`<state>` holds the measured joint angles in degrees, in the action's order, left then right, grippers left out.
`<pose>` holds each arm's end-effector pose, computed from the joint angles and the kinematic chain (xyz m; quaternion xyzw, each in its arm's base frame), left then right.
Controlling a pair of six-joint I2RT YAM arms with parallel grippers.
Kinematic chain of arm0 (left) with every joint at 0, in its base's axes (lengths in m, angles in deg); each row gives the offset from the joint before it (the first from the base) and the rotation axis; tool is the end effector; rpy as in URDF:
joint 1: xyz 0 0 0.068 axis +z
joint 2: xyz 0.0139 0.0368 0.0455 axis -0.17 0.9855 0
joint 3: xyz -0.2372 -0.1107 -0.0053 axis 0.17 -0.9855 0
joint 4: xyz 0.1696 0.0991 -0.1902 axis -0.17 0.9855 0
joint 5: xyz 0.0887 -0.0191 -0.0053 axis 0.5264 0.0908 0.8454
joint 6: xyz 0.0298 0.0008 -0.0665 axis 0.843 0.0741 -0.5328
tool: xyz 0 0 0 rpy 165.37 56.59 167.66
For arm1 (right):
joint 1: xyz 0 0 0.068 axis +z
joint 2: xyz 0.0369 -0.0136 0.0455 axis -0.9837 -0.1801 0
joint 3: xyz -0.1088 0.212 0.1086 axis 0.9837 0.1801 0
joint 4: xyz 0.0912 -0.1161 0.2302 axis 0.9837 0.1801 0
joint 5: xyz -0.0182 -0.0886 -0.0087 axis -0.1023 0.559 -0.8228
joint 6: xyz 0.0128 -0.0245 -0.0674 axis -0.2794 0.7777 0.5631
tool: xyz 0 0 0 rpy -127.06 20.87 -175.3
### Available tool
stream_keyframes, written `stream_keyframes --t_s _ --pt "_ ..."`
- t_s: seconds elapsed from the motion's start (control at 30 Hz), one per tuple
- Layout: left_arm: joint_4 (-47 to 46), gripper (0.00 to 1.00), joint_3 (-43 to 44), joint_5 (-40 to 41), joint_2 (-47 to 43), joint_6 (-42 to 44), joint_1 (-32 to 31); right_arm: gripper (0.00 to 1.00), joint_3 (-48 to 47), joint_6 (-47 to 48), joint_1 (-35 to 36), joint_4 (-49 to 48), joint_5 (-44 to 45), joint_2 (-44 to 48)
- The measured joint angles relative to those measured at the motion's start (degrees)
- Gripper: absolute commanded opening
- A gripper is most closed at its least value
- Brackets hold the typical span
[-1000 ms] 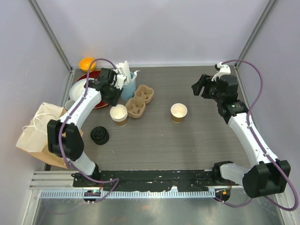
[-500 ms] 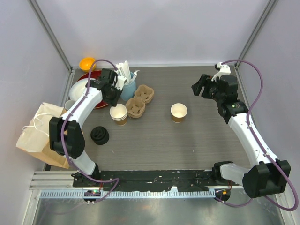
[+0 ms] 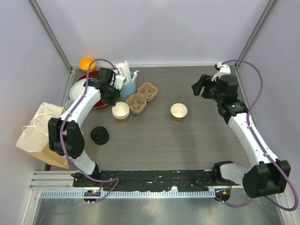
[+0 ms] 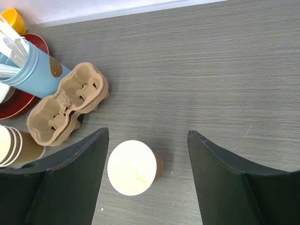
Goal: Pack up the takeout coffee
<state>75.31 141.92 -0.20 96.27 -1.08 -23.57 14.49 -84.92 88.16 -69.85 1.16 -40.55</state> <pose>0.3584 -0.0925 0.2451 0.2161 0.9452 -0.0418 0.2413 0.3026 0.0524 0.3237 0.0141 0.8175 0.1637 0.5520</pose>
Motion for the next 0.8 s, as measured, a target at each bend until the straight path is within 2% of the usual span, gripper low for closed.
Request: stream_keyframes --t_s 0.33,0.57,0.63,0.8 --pt "1.51 0.00 0.00 -4.76 -5.90 -1.64 3.63 0.73 0.00 0.00 0.00 0.00 -0.39 0.00" --pt "1.07 0.00 -2.43 -8.50 -5.86 -3.34 5.97 0.73 0.00 1.36 1.88 -0.13 -2.05 0.00" --pt "1.70 0.00 -3.30 -9.09 -4.92 -3.74 5.97 0.72 0.00 3.26 6.51 -0.44 -2.54 -0.07" --pt "0.63 0.00 -5.79 -10.40 -6.32 -4.94 5.95 0.70 -1.09 12.04 24.02 -1.31 -6.19 -3.74"
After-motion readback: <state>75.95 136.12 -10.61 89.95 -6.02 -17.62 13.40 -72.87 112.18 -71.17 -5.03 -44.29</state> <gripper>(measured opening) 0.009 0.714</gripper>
